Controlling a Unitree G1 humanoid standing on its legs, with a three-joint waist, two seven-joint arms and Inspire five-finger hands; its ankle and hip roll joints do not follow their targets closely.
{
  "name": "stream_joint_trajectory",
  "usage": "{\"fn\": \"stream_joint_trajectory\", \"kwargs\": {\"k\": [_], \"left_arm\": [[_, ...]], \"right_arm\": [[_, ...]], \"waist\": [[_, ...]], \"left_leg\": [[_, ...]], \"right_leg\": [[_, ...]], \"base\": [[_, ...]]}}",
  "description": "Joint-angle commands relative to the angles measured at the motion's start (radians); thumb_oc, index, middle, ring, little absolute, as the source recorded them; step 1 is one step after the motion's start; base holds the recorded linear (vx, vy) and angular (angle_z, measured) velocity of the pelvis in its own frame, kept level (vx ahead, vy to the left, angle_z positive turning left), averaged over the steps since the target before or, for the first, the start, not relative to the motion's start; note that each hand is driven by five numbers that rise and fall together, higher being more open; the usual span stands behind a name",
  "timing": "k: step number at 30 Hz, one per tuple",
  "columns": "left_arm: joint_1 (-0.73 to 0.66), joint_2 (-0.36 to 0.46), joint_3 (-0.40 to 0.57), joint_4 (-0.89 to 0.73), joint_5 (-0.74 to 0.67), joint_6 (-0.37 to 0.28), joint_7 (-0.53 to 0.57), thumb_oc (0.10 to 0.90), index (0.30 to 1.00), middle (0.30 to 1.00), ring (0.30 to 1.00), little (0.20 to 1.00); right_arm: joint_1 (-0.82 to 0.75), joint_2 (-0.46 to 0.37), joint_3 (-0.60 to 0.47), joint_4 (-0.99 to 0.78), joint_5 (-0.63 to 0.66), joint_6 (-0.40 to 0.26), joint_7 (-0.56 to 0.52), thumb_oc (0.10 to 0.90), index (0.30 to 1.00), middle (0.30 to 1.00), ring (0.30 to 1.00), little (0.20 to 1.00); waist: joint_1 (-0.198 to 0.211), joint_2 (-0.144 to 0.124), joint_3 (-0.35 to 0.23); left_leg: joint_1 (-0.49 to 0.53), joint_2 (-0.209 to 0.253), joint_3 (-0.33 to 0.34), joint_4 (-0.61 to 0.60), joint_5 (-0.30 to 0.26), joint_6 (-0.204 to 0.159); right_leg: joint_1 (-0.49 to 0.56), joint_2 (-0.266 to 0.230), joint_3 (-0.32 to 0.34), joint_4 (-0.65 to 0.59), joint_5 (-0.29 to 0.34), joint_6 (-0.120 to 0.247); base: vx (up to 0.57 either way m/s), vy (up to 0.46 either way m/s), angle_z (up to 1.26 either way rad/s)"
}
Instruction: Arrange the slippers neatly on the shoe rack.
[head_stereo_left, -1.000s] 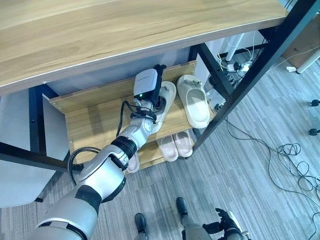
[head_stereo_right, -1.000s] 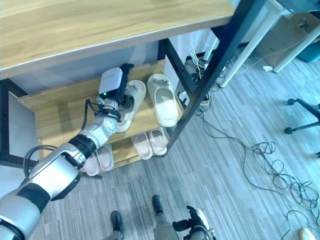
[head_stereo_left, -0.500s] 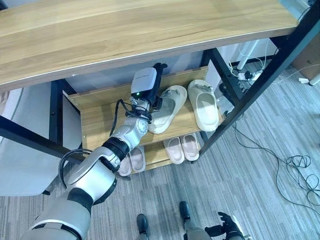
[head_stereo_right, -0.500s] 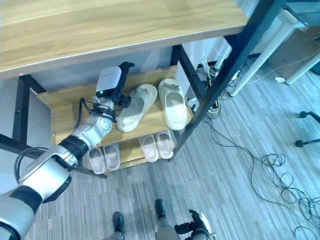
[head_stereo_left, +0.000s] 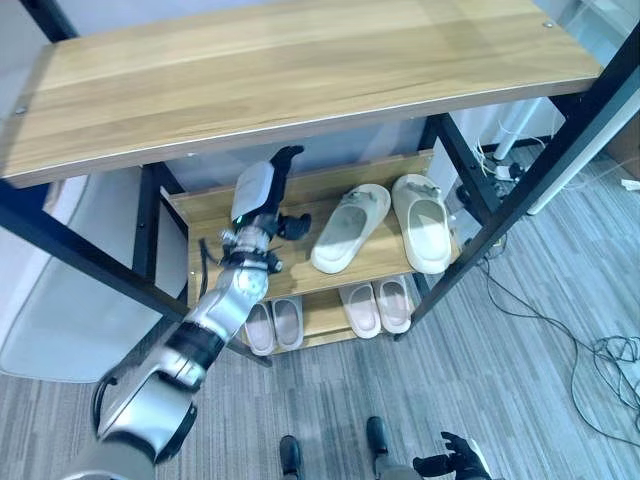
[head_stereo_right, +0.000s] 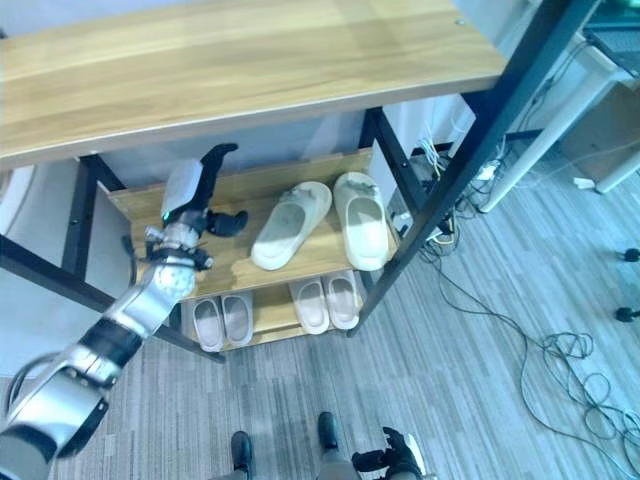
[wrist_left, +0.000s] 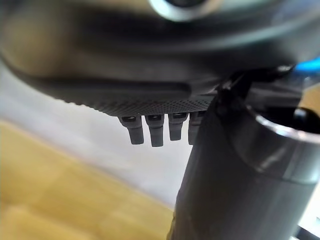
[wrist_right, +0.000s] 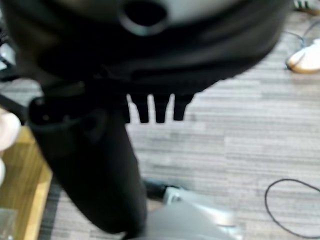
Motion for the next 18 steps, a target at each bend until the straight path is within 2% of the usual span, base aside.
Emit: {"fn": "stream_joint_trajectory", "kwargs": {"k": [1, 7, 18], "left_arm": [[-0.1, 0.018, 0.068, 0.011, -0.028, -0.082, -0.002, 0.8, 0.9, 0.9, 0.9, 0.9], [0.088, -0.047, 0.07, -0.078, -0.123, -0.116, -0.09, 0.8, 0.9, 0.9, 0.9, 0.9], [0.137, -0.146, -0.006, -0.06, -0.217, -0.136, -0.141, 0.8, 0.9, 0.9, 0.9, 0.9]], "right_arm": [[0.03, 0.036, 0.005, 0.01, -0.007, 0.01, 0.012, 0.8, 0.9, 0.9, 0.9, 0.9], [0.043, 0.049, 0.007, 0.003, -0.023, 0.018, 0.013, 0.8, 0.9, 0.9, 0.9, 0.9], [0.048, 0.06, 0.029, 0.007, -0.031, 0.02, 0.008, 0.8, 0.9, 0.9, 0.9, 0.9]], "waist": [[0.012, -0.044, -0.008], [0.026, -0.049, -0.033], [0.025, -0.047, -0.064]], "left_leg": [[0.016, -0.039, -0.036, 0.001, -0.086, -0.002], [0.05, -0.037, -0.04, 0.001, -0.093, -0.003], [0.057, -0.034, -0.052, 0.001, -0.089, -0.003]], "right_leg": [[0.03, -0.041, -0.058, 0.005, -0.067, 0.075], [0.069, -0.038, -0.075, 0.005, -0.076, 0.07], [0.082, -0.035, -0.088, 0.005, -0.078, 0.066]], "base": [[0.02, -0.006, 0.08], [0.02, -0.005, 0.03], [0.01, -0.009, 0.02]]}}
